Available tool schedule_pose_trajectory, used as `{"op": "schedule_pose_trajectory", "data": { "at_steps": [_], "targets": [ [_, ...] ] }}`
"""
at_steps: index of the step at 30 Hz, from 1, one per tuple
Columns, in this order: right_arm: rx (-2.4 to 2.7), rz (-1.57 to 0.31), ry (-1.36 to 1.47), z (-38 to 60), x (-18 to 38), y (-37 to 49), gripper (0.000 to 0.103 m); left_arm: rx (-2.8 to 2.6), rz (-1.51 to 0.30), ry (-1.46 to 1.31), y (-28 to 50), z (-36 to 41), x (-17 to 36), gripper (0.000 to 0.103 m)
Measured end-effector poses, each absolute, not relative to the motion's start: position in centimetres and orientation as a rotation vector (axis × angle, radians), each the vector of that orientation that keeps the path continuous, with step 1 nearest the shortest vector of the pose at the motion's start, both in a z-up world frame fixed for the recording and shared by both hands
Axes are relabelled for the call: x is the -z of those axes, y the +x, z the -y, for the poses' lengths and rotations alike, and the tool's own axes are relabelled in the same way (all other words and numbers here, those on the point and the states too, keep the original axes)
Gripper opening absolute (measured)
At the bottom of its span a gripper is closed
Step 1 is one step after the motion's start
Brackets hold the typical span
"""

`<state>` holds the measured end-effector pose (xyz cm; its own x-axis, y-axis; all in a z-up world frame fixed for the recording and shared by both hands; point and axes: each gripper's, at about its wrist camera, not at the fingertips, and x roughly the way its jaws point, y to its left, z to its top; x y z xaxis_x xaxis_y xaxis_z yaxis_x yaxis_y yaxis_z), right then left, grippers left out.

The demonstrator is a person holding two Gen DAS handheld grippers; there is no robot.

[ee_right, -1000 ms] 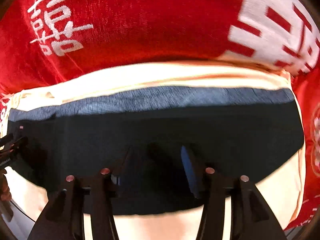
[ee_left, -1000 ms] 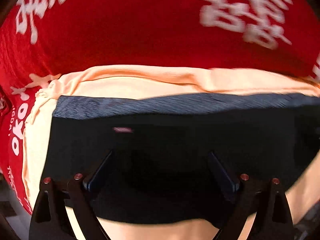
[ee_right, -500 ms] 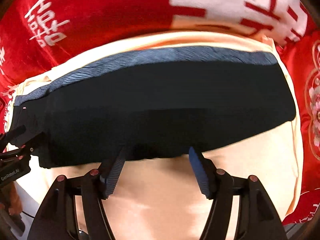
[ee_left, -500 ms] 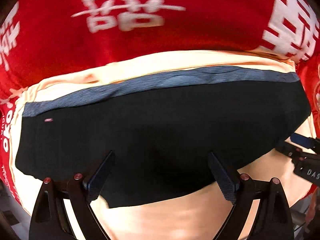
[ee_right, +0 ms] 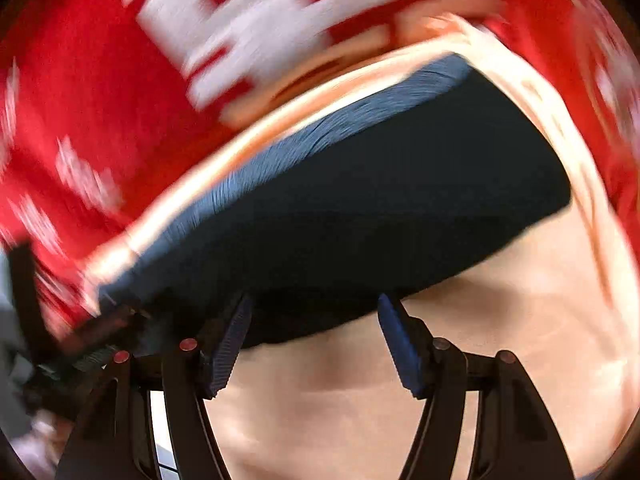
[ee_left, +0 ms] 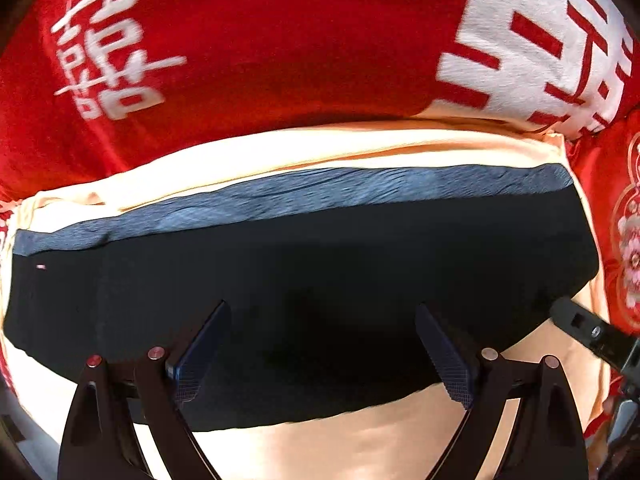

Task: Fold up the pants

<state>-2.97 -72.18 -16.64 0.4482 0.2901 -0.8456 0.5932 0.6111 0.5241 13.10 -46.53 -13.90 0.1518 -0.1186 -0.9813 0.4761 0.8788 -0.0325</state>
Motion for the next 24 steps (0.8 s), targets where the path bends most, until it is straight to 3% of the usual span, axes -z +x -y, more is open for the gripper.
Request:
{"op": "schedule_pose_trajectory", "data": {
  "at_steps": [7,9,18,20,21,22,24],
  "targets": [
    [0.269,-1.004,1.216,76.6,20.3,-8.3,0.062,0.398,-1.399,0.347,12.6,48.1,18.4,0.095],
    [0.248,-0.955,1.262,77.0,21.3,-8.7,0.062,0.389,-1.385,0.32,12.5,47.7,18.5,0.1],
    [0.19,-0.828,1.296,78.0,22.3,-5.4,0.061,0.396,-1.35,0.337,11.7,47.8,18.3,0.103],
    [0.189,-0.833,1.303,78.4,22.1,-5.0,0.051,0.395,-1.355,0.337,11.8,48.0,18.7,0.103],
    [0.204,-0.859,1.299,78.4,22.1,-4.6,0.028,0.395,-1.362,0.339,12.0,47.8,18.8,0.103],
    [0.211,-0.87,1.296,78.4,22.2,-4.3,0.018,0.399,-1.374,0.343,12.0,48.0,18.7,0.101],
    [0.209,-0.875,1.273,78.2,21.4,-3.7,0.017,0.43,-1.385,0.328,12.4,47.9,17.5,0.077]
  ]
}}
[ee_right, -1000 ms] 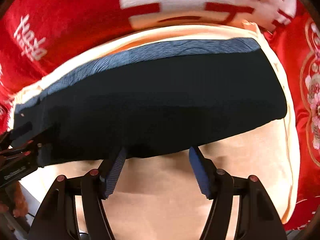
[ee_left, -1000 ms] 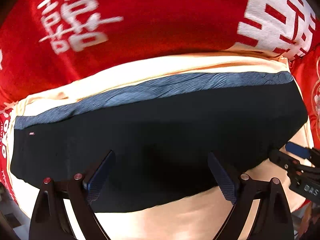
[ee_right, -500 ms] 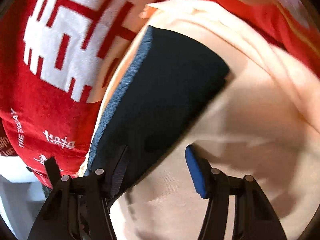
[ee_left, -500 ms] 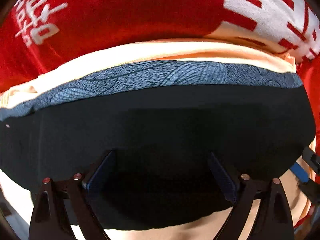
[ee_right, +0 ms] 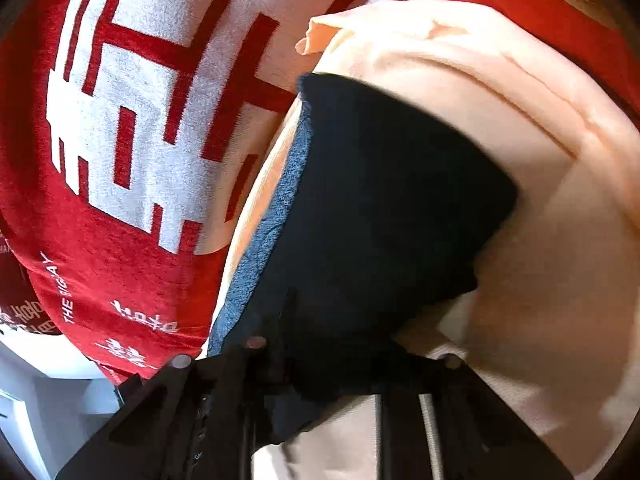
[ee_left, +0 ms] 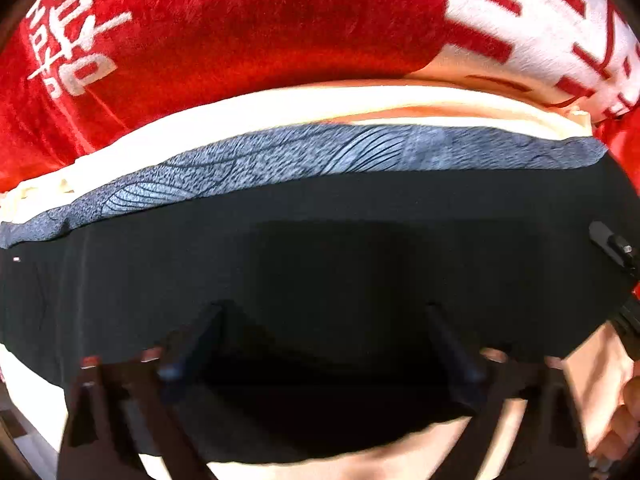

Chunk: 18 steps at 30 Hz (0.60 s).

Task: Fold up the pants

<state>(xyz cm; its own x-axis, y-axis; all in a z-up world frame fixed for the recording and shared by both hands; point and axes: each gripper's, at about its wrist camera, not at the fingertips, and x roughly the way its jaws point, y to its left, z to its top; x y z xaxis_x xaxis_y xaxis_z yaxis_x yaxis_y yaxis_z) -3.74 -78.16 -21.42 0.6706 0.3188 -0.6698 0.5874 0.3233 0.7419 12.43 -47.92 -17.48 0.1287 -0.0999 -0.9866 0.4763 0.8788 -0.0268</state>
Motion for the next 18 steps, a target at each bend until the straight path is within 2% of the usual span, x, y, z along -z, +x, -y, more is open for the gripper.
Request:
{"op": "schedule_pose_trajectory", "data": {
  "at_steps": [1,2,5,8,11,18],
  "targets": [
    [0.208,-0.884,1.213,77.7,20.2,-3.5,0.016,0.446,-1.37,0.331,12.4,48.1,16.7,0.063],
    [0.204,-0.886,1.173,77.4,19.4,-3.2,0.016,0.472,-1.35,0.335,12.2,48.3,15.9,0.055],
    [0.176,-0.88,1.084,76.2,16.7,-2.3,0.016,0.537,-1.3,0.347,11.3,49.0,14.7,0.055],
    [0.154,-0.878,1.008,74.6,14.3,-1.1,0.016,0.543,-1.345,0.342,10.4,49.0,16.8,0.055],
    [0.136,-0.893,0.929,72.8,12.8,0.1,0.016,0.555,-1.232,0.396,8.7,49.2,16.8,0.055],
    [0.11,-0.914,0.763,68.0,9.6,3.3,0.016,0.624,-1.246,0.362,9.0,47.6,16.2,0.055]
  ]
}}
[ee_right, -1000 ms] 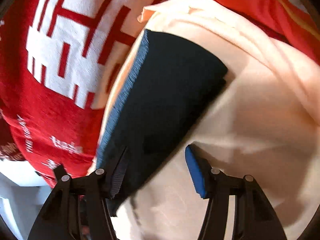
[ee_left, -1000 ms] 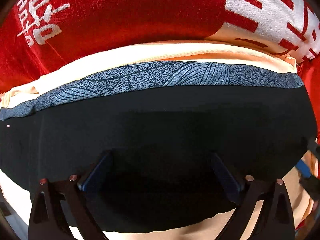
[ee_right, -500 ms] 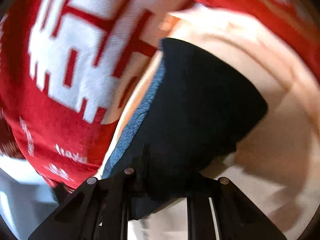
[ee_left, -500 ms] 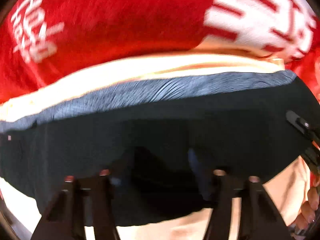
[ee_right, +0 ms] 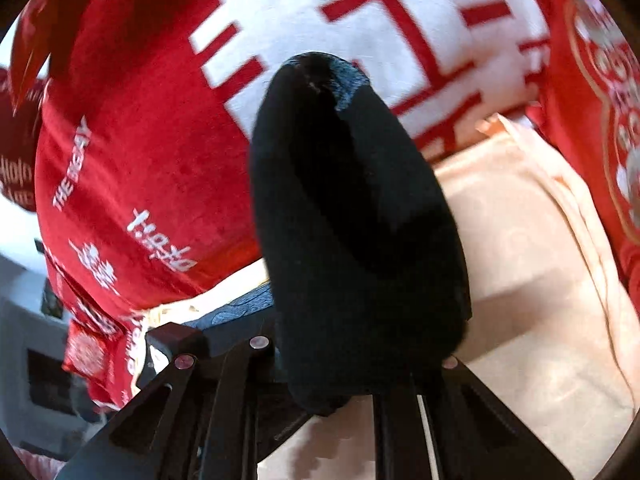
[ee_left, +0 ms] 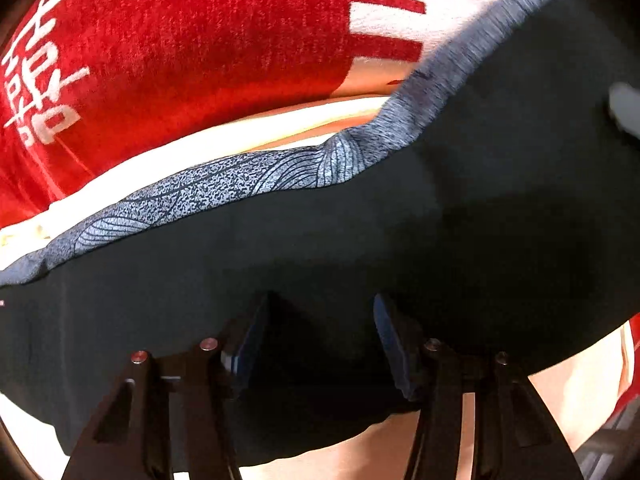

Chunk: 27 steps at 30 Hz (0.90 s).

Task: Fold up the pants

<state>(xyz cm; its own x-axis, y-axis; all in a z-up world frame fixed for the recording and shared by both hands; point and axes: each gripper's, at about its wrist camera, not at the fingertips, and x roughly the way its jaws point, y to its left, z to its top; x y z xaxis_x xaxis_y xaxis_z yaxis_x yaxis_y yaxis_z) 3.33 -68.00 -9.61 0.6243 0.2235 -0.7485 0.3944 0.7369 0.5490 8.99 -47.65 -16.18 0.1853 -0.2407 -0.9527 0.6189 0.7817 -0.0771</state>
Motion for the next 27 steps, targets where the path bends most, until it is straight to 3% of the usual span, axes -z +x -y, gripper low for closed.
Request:
{"op": "schedule_pose_trajectory", "data": {
  "at_steps": [8,9,10,11,22,25,27],
  "targets": [
    [0.081,-0.979,0.539,59.4,6.9,7.1,0.016,0.57,-1.288,0.269,13.3,36.9,11.8,0.057],
    [0.076,-0.991,0.508,58.1,6.9,7.5,0.016,0.548,-1.285,0.263,14.0,34.9,11.4,0.064],
    [0.072,-1.007,0.479,56.6,7.1,8.2,0.016,0.522,-1.28,0.258,14.8,32.9,11.1,0.083],
    [0.068,-1.032,0.44,54.5,7.7,9.1,0.016,0.503,-1.267,0.245,15.6,31.0,10.7,0.088],
    [0.193,-1.252,0.015,38.7,17.5,14.7,0.027,0.344,-1.325,0.192,20.9,15.3,11.5,0.088],
    [0.228,-1.237,-0.122,36.0,18.0,15.0,0.042,0.353,-1.327,0.18,21.4,14.1,11.2,0.088],
    [0.233,-1.23,-0.223,34.3,17.9,15.0,0.046,0.367,-1.319,0.179,20.6,14.5,11.4,0.088]
  ]
}}
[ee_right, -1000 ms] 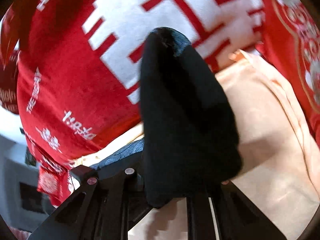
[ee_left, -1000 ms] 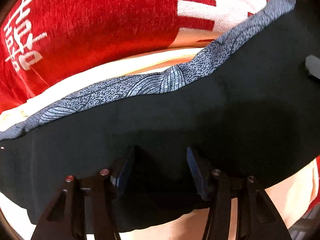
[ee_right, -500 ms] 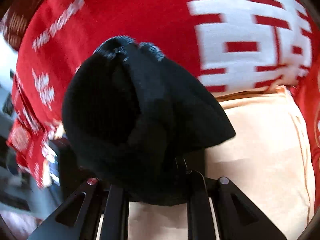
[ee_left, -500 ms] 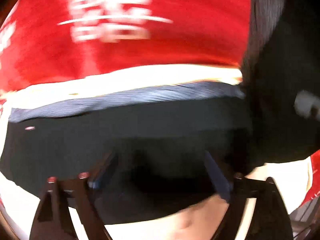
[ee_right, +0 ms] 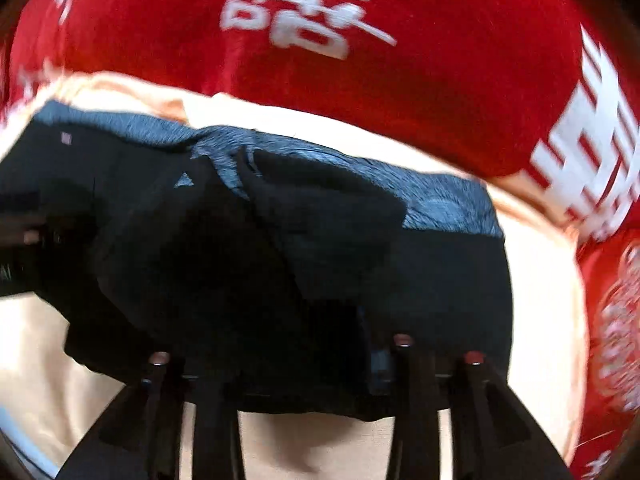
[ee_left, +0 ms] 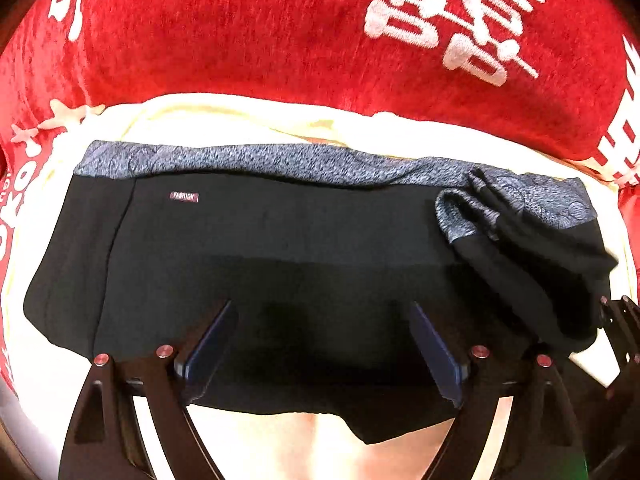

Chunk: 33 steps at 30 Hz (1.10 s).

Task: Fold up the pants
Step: 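Fold the lifted leg end over the trousers with the right gripper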

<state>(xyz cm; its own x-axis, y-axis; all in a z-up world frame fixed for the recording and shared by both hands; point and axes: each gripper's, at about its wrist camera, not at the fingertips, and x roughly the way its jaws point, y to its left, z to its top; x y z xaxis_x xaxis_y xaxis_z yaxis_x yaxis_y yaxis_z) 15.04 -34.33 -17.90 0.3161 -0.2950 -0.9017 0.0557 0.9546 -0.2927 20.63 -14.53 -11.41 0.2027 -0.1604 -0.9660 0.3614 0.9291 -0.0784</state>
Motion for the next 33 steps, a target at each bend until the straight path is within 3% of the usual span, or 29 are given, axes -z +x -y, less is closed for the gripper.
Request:
{"op": "schedule_pose_trajectory", "data": {
  "at_steps": [4,10,19,27,32,33],
  "targets": [
    [0.152,-1.201,-0.281,32.2,16.2,13.3,0.052,0.387,-1.303,0.159,21.4,15.8,10.4,0.088],
    [0.006,-1.175,-0.144,33.7,12.9,9.6,0.052,0.448,-1.286,0.196,22.0,18.0,8.9,0.088],
    [-0.068,-1.195,0.749,43.9,15.1,10.6,0.052,0.459,-1.347,0.215,22.7,21.0,11.2,0.088],
    [-0.072,-1.21,1.095,43.9,19.4,11.2,0.052,0.427,-1.38,0.272,21.6,21.8,14.7,0.088],
    [-0.012,-1.118,1.319,45.6,21.0,10.3,0.052,0.41,-1.384,0.28,21.7,22.2,15.9,0.088],
    [-0.006,-1.105,1.364,46.0,21.4,10.4,0.047,0.405,-1.388,0.277,21.7,22.3,16.1,0.088]
  ]
}}
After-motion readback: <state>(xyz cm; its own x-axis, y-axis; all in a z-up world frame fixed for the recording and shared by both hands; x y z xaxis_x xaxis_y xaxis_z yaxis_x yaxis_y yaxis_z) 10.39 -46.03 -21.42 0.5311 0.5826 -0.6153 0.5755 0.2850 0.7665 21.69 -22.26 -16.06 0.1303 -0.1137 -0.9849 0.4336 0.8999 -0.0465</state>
